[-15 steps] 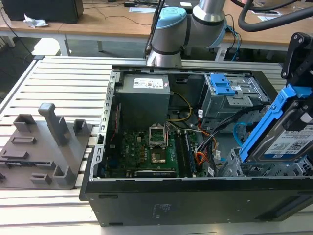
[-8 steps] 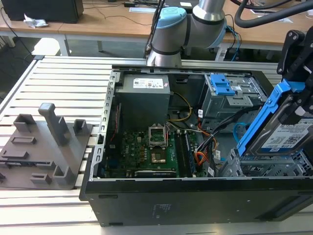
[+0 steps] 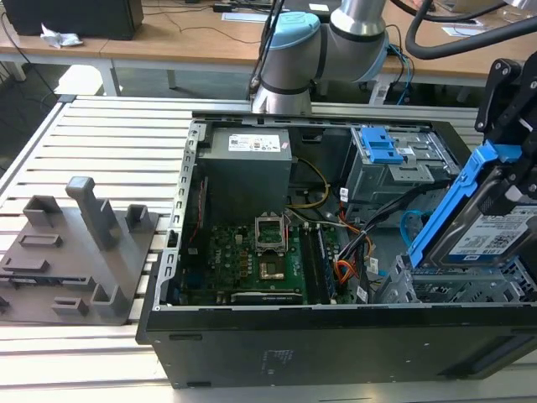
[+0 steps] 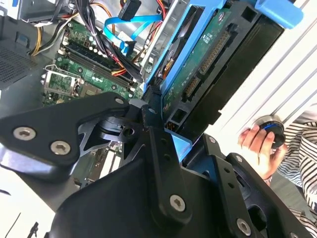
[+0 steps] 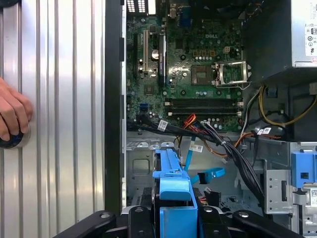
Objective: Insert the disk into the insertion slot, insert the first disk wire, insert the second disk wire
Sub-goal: 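Insert the disk into the insertion slot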
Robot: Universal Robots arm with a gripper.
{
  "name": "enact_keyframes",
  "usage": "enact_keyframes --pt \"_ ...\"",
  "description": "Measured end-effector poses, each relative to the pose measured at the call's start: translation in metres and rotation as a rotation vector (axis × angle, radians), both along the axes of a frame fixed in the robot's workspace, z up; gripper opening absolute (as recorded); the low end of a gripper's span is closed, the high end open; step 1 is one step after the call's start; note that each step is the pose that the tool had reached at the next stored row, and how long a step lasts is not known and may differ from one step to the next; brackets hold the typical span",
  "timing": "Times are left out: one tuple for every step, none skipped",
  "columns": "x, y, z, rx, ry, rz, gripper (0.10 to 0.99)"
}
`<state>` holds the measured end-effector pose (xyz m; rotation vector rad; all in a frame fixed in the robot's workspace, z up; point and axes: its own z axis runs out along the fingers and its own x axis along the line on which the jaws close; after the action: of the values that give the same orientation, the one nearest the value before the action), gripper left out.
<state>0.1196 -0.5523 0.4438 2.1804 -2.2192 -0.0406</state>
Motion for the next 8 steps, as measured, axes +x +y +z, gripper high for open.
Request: enact_keyframes --pt "0.0003 0.0007 -0.0020 0.000 0.0000 0.000 0.365" --pt "0.0005 0.0012 -0.0036 0.000 0.0000 0.000 0.365" --pt "0.0006 0.0015 -0.0051 0.000 0.0000 0.000 0.365" --pt "0.0007 0.0019 -0.0070 0.000 0.0000 0.000 0.365" --pt "0.0008 0.0020 -0.0099 0.000 0.0000 0.000 0.365" --pt "0.0008 0.0020 -0.0117 0.000 0.0000 0.000 0.365" --pt "0.0008 0.0020 -0.0131 0.000 0.0001 0.000 0.365" --pt "0.0008 0.0020 -0.0159 0.000 0.0001 0.000 0.365"
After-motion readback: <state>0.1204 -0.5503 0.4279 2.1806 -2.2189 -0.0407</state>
